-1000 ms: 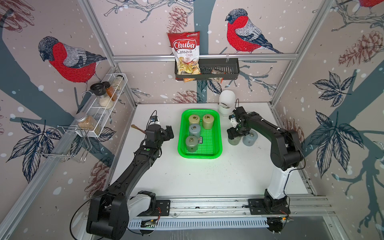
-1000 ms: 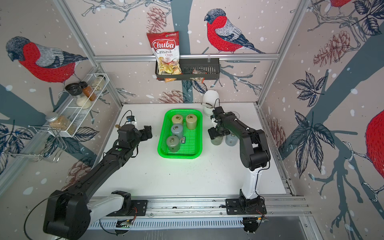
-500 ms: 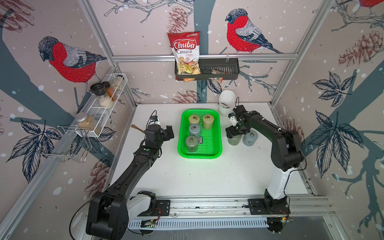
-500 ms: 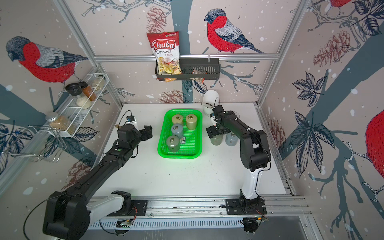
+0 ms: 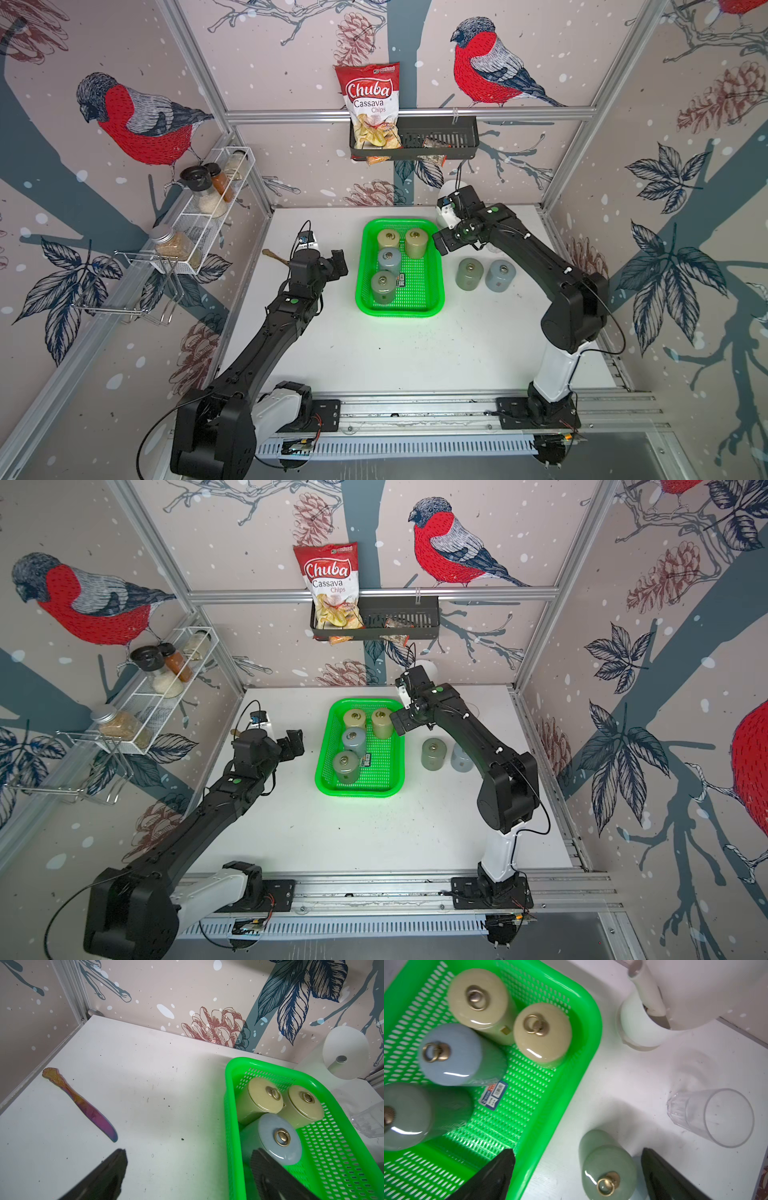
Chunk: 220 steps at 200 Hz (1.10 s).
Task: Take the tea canister out of the basket
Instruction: Place the tea canister at the center of the board, then pick up the tea canister from the basket.
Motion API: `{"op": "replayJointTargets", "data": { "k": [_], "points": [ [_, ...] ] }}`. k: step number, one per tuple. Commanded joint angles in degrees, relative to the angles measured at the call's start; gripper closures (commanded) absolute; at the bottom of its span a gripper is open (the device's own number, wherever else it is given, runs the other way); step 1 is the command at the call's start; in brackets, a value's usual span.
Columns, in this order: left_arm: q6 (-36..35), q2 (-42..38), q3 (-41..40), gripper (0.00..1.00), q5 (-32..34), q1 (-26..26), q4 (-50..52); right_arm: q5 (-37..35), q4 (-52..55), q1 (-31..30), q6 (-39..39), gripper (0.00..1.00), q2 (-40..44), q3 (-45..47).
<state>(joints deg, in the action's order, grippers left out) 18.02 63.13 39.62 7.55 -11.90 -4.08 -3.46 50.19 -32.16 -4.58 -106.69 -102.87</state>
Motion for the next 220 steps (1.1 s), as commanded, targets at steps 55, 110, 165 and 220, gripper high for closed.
{"op": "replayJointTargets", "data": {
  "k": [55,110,165,220],
  "points": [
    [0.2,-0.6,0.6,0.03,-0.5,-0.2,-0.3,3.4,2.9,-15.4,1.8,0.0,-4.5,-4.1],
    [0.1,-0.7,0.2,0.03,-0.4,-0.2,-0.4,4.1,3.6,-20.9,4.6,0.0,-13.5,-10.2],
    [-0.3,-0.9,-0.2,0.03,0.1,-0.2,-0.3,4.0,1.7,-21.7,6.4,0.0,-18.0,-11.3],
    [-0.1,-1.7,-1.1,0.03,0.7,-0.2,-0.6,4.8,-0.3,-20.9,6.4,0.0,-20.6,-11.2]
  ]
}}
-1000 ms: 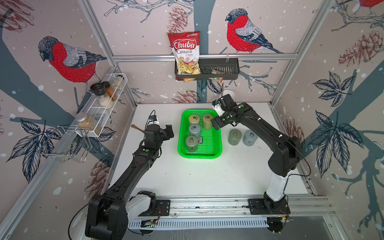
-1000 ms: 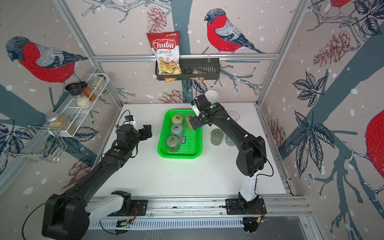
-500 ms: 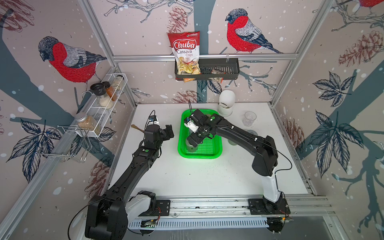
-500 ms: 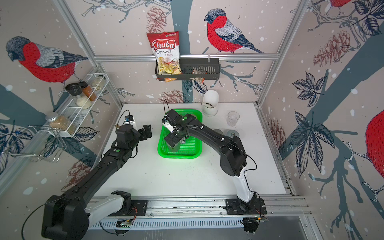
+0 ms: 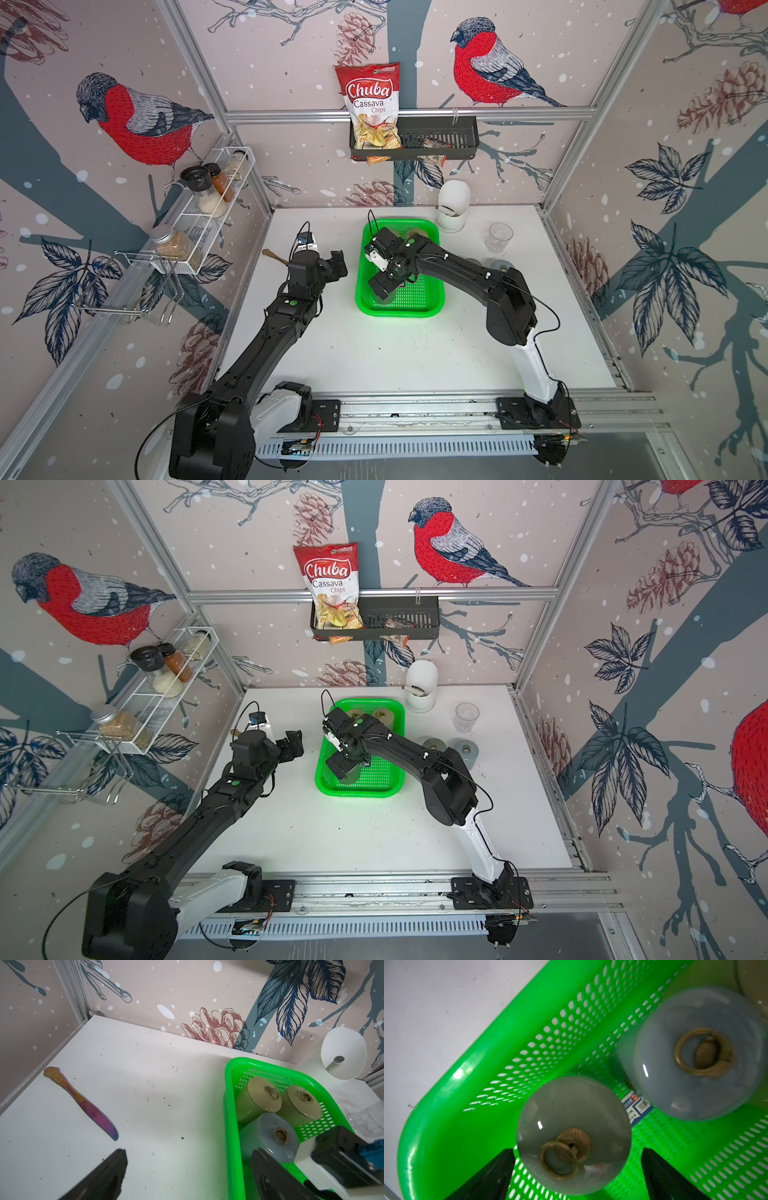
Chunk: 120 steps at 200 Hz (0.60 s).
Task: Take the tea canister out of the basket
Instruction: Pick up the tea canister from the basket.
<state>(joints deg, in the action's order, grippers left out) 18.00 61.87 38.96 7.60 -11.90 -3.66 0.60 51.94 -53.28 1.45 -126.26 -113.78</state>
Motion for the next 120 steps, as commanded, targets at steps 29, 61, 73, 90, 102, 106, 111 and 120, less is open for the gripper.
{"op": "replayJointTargets", "data": {
  "k": [29,61,73,90,102,106,111,120],
  "points": [
    [0.0,-0.4,-0.5,0.03,0.7,-0.2,-1.0,2.0,-2.7,0.5,0.2,0.0,-2.2,-1.0],
    [-0.1,-0.4,-0.5,0.03,0.8,-0.2,-1.0,2.7,-2.7,0.7,0.0,0.03,-3.4,-1.7],
    [0.0,-0.4,-0.5,0.03,0.8,-0.2,-1.0,3.0,-2.8,0.8,-0.1,0.05,-3.9,-1.9],
    [-0.1,-0.4,-0.5,0.03,0.9,-0.2,-1.0,3.2,-2.8,0.9,-0.3,0.06,-4.3,-2.4],
    [-0.1,-0.4,-0.5,0.03,0.9,-0.2,-1.0,3.3,-2.7,1.0,-0.5,0.07,-4.7,-2.5],
    [-0.1,-0.4,-0.5,0.03,1.0,-0.2,-1.0,3.3,-2.7,1.0,-0.5,0.07,-4.7,-2.5],
    [-0.1,-0.3,-0.5,0.03,1.0,-0.2,-1.0,3.3,-2.8,1.1,-0.5,0.07,-4.9,-2.7],
    [-0.1,-0.3,-0.5,0.03,0.9,-0.2,-1.0,3.4,-2.8,1.1,-0.6,0.08,-5.1,-2.9]
  ]
}}
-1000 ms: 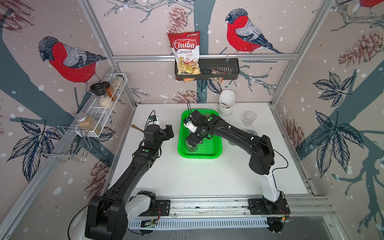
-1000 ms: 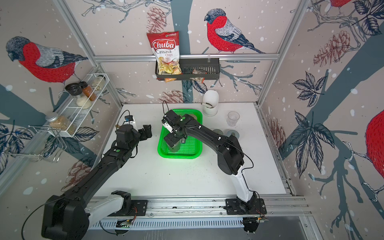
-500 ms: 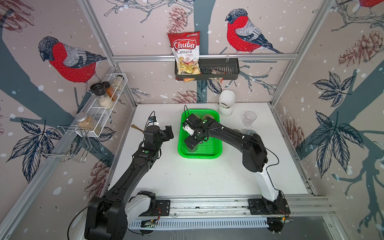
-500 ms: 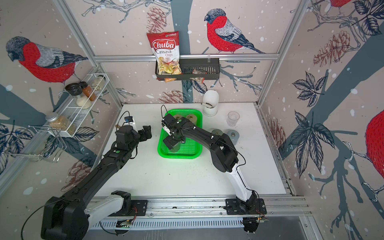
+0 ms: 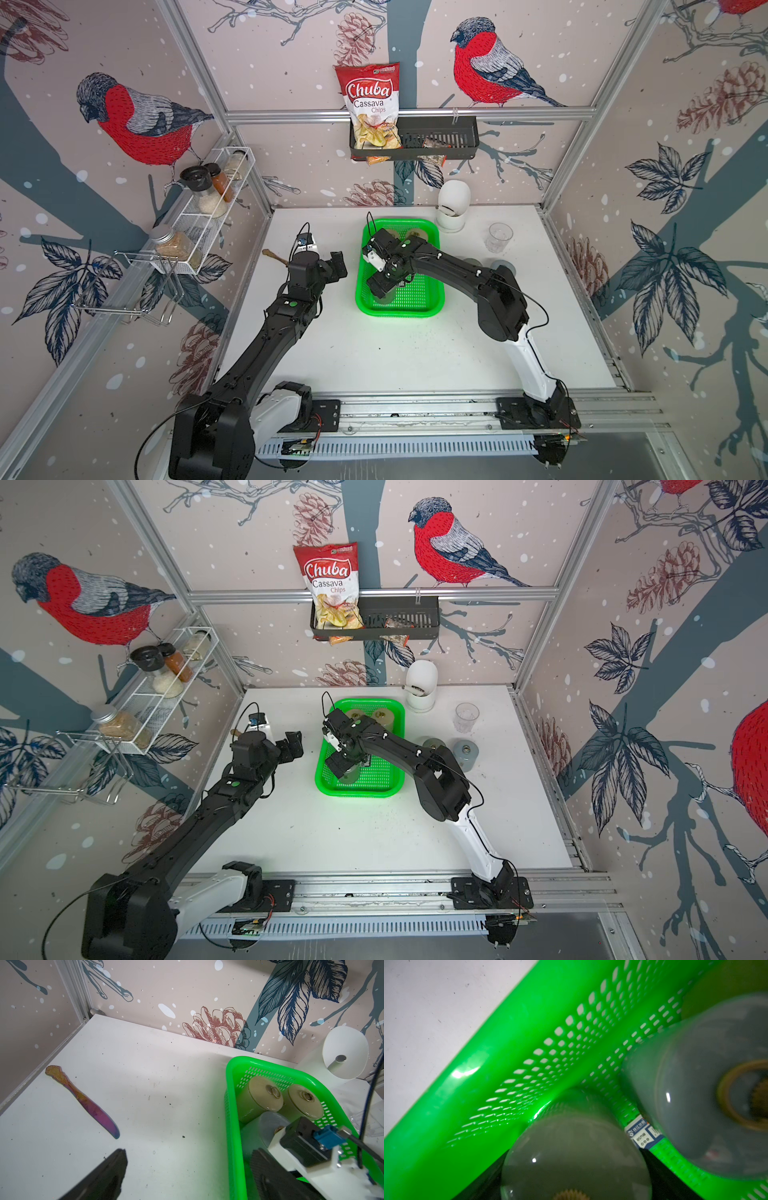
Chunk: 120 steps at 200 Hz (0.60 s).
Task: Take the tea canister out of the basket
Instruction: Pick up the tea canister from the basket.
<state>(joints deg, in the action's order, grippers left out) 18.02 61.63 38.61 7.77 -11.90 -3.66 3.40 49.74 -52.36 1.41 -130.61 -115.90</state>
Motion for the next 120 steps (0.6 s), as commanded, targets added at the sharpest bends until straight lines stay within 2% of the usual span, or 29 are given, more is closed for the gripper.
{"op": "replayJointTargets", "data": {
  "k": [1,63,120],
  "points": [
    [-0.1,-0.1,-0.2,0.03,0.8,-0.2,-1.0,0.6,-0.6,0.3,-0.5,0.08,-0.8,-0.7],
    [-0.2,0.0,-0.2,0.03,0.9,-0.2,-1.0,0.8,0.4,0.4,-0.6,0.19,-2.0,-1.5],
    [-0.1,-0.2,-0.2,0.03,0.8,-0.2,-1.0,0.6,1.8,0.3,-0.8,0.41,-1.6,-1.6]
  ]
}}
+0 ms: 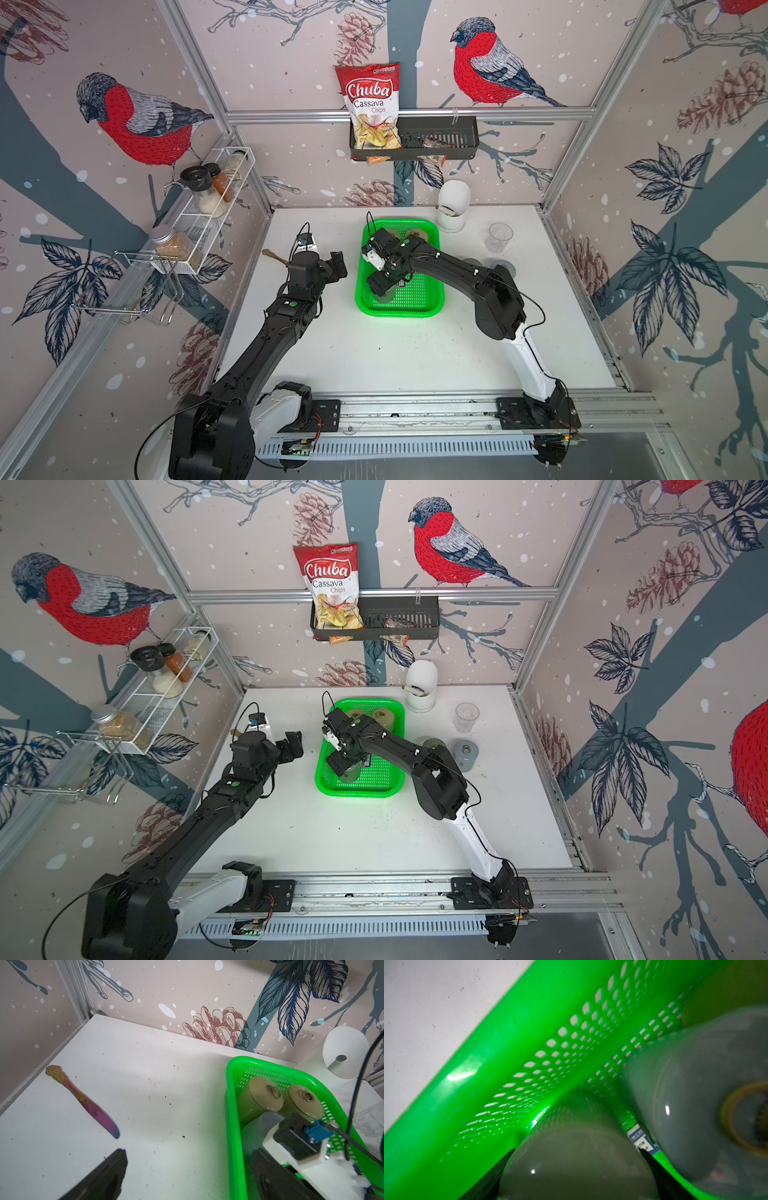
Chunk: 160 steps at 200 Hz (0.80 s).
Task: Take the tea canister out of the basket
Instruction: Pick up the tea canister from the basket.
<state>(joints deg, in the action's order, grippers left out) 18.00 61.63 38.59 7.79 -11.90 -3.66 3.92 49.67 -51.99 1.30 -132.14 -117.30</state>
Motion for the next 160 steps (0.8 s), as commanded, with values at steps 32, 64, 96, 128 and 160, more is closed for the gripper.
{"op": "replayJointTargets", "data": {
  "k": [32,64,96,128,160],
  "points": [
    [-0.1,-0.3,0.1,0.03,0.6,-0.2,-0.8,-0.4,2.1,-0.2,-0.5,0.52,0.9,0.3],
    [0.0,-0.2,0.7,0.03,0.3,-0.2,-0.6,-1.0,1.9,-0.4,-0.5,0.66,2.7,0.4],
    [0.1,-0.2,1.3,0.03,0.0,-0.2,-0.5,-1.4,1.8,-0.4,-0.7,0.77,4.8,0.4],
    [-0.2,0.1,1.6,0.03,0.0,-0.2,-0.6,-2.5,1.3,-0.1,-0.7,1.0,7.6,1.1],
    [-0.3,0.1,1.7,0.03,0.1,-0.2,-0.4,-3.9,0.9,1.3,-0.1,1.0,11.1,1.6]
  ]
}}
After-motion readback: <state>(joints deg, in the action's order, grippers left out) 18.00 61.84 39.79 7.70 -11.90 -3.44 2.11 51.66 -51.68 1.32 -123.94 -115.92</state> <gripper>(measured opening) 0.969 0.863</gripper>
